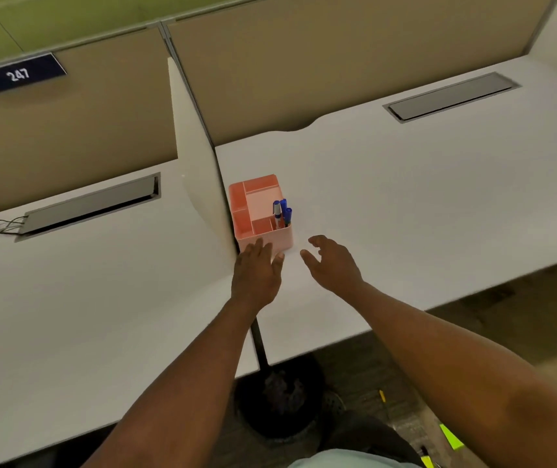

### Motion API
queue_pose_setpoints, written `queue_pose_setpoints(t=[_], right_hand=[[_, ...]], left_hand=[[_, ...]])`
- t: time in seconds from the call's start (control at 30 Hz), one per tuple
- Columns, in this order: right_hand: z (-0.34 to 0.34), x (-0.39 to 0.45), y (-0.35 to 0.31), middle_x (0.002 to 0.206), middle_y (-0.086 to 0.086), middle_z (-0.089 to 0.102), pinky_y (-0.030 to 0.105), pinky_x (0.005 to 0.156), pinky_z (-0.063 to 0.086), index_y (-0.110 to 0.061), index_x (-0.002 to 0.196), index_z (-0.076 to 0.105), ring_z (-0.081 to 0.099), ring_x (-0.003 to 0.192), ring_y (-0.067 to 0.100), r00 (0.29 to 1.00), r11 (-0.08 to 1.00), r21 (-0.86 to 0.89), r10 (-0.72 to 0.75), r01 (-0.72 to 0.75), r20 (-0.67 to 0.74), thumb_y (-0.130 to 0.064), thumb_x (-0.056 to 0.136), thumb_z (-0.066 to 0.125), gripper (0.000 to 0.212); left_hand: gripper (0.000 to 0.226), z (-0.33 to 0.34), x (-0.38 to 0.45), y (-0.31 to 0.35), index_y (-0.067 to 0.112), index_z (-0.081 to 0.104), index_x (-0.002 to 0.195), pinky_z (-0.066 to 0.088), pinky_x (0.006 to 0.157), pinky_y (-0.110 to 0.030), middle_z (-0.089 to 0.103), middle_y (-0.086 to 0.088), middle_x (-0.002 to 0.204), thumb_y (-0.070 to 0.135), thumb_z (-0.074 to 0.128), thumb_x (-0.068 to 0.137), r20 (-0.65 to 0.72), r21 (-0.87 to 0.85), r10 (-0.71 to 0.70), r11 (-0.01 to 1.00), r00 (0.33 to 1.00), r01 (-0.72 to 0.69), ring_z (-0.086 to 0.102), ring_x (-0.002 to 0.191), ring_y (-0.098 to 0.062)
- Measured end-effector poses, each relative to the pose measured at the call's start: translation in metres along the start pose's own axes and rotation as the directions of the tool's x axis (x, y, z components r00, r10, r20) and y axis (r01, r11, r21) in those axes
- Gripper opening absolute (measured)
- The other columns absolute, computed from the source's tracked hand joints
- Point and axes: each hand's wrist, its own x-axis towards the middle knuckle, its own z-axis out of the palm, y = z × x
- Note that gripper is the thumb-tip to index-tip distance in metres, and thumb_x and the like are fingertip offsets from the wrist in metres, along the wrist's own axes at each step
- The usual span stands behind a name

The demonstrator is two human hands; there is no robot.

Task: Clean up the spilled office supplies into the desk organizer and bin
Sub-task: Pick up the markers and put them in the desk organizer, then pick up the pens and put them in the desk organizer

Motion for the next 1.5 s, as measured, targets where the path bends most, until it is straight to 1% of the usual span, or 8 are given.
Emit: queue_pose_setpoints(t=[0.2,0.3,0.47,0.6,0.87,1.0,1.17,1.5], right_hand=[[-0.017,-0.095,0.001,0.138,-0.002,0.053,0.034,0.101,0.041,-0.024,0.133,0.048,0.051,0.124,0.019,0.997,0.995,-0.1,0.001,-0.009,-0.083,-0.054,0.093,0.047,0.05],[-0.021,-0.149,0.001,0.146,0.0,0.046,0.038,0.106,0.037,-0.022,0.136,0.045,0.044,0.132,0.022,0.995,0.971,-0.24,-0.025,0.001,-0.1,-0.056,0.093,0.044,0.055],[-0.027,-0.233,0.003,0.156,0.002,0.029,0.043,0.117,0.018,-0.024,0.145,0.033,0.026,0.144,0.024,0.989,0.899,-0.437,-0.077,0.013,-0.129,-0.065,0.093,0.031,0.066],[-0.035,-0.284,0.013,0.158,0.001,0.023,0.044,0.118,0.012,-0.026,0.146,0.028,0.019,0.146,0.024,0.987,0.896,-0.442,-0.024,-0.049,-0.158,-0.067,0.091,0.029,0.068],[-0.065,-0.332,0.061,0.15,0.006,0.038,0.045,0.118,0.021,-0.02,0.14,0.041,0.031,0.14,0.023,0.97,0.913,-0.377,0.071,-0.157,-0.233,-0.066,0.09,0.025,0.07],[-0.077,-0.35,0.105,0.148,0.008,0.042,0.045,0.116,0.026,-0.019,0.137,0.045,0.035,0.138,0.024,0.962,0.922,-0.323,0.143,-0.215,-0.231,-0.068,0.09,0.018,0.073],[-0.093,-0.364,0.186,0.147,0.01,0.043,0.043,0.114,0.026,-0.017,0.135,0.048,0.036,0.137,0.025,0.957,0.906,-0.32,0.228,-0.276,-0.181,-0.062,0.093,0.025,0.066],[-0.109,-0.34,0.36,0.145,0.01,0.046,0.042,0.113,0.03,-0.015,0.135,0.049,0.039,0.135,0.026,0.972,0.94,-0.279,0.224,-0.196,0.071,-0.053,0.097,0.032,0.056]], left_hand=[[0.059,-0.007,-0.077,0.001,0.017,0.032,0.149,0.014,0.122,-0.047,0.019,-0.008,0.162,0.05,0.023,0.102,0.071,0.024,0.061,0.998,0.996,-0.063,0.016,0.149,-0.029],[0.06,-0.007,-0.12,0.003,0.017,0.03,0.15,0.012,0.123,-0.047,0.017,-0.008,0.162,0.052,0.022,0.101,0.077,0.061,0.107,0.992,0.991,-0.112,0.012,0.15,-0.029],[0.064,-0.002,-0.185,0.006,0.02,0.028,0.15,0.009,0.123,-0.049,0.008,-0.006,0.164,0.057,0.02,0.099,0.032,0.118,0.183,0.975,0.983,-0.186,0.004,0.151,-0.03],[0.064,0.004,-0.222,0.02,0.021,0.024,0.152,0.005,0.123,-0.05,0.002,-0.005,0.164,0.058,0.02,0.099,0.047,0.12,0.221,0.967,0.974,-0.226,-0.001,0.151,-0.029],[0.064,0.029,-0.25,0.057,0.019,0.029,0.15,0.006,0.122,-0.049,0.007,-0.007,0.164,0.058,0.024,0.099,0.05,0.082,0.266,0.96,0.963,-0.27,0.003,0.151,-0.029],[0.061,0.058,-0.255,0.084,0.017,0.033,0.147,0.006,0.121,-0.048,0.01,-0.009,0.163,0.054,0.028,0.099,0.084,0.077,0.275,0.956,0.958,-0.282,0.005,0.151,-0.029],[0.054,0.115,-0.258,0.125,0.017,0.041,0.143,0.009,0.121,-0.048,0.018,-0.009,0.161,0.049,0.035,0.099,0.127,0.063,0.249,0.964,0.96,-0.259,0.011,0.15,-0.027],[0.048,0.239,-0.253,0.211,0.014,0.048,0.14,0.015,0.122,-0.047,0.03,-0.009,0.158,0.037,0.045,0.099,0.133,0.064,-0.011,0.998,0.991,0.002,0.022,0.147,-0.027]])
